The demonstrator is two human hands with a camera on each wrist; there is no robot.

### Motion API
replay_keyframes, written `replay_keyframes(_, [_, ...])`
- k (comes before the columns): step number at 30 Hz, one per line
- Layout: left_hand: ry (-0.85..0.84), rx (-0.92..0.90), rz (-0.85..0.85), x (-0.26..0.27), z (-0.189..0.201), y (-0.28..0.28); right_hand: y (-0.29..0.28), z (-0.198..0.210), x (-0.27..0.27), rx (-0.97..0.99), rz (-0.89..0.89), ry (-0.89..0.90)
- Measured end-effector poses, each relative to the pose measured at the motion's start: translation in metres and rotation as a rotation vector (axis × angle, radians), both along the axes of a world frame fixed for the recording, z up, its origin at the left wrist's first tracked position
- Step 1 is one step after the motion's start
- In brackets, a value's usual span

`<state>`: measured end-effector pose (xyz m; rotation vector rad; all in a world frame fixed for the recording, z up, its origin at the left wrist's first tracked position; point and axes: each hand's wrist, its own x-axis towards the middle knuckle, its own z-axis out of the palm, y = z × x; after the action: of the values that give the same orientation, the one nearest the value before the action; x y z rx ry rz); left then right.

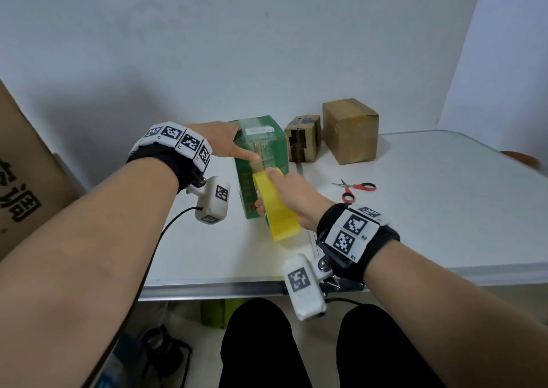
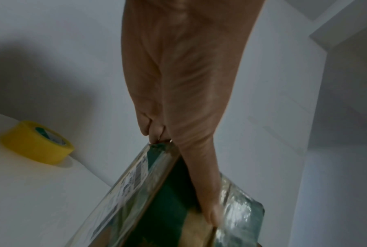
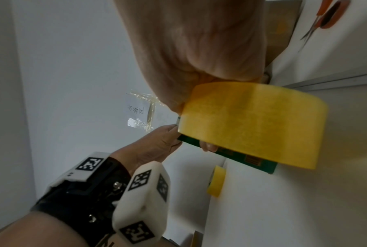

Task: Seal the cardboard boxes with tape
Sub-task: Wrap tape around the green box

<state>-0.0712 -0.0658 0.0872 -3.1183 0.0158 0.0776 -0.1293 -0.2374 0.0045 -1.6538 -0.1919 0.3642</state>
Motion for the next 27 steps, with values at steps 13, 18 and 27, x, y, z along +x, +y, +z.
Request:
replay_keyframes(13, [0.037, -0.407, 0.116, 0.015, 0.022, 0.01, 0.016, -0.021, 0.031, -0.063, -0.003, 0.099])
replay_keyframes(18, [-0.114, -0.22, -0.017, 0.024, 0.011, -0.008, 0.001, -0.002, 0.02, -0.017, 0.055, 0.166])
replay_keyframes(27, [-0.03, -0.062, -0.21, 0.031, -0.013, -0.008, -0.002, 0.001, 0.025, 0.012, 0.07, 0.151])
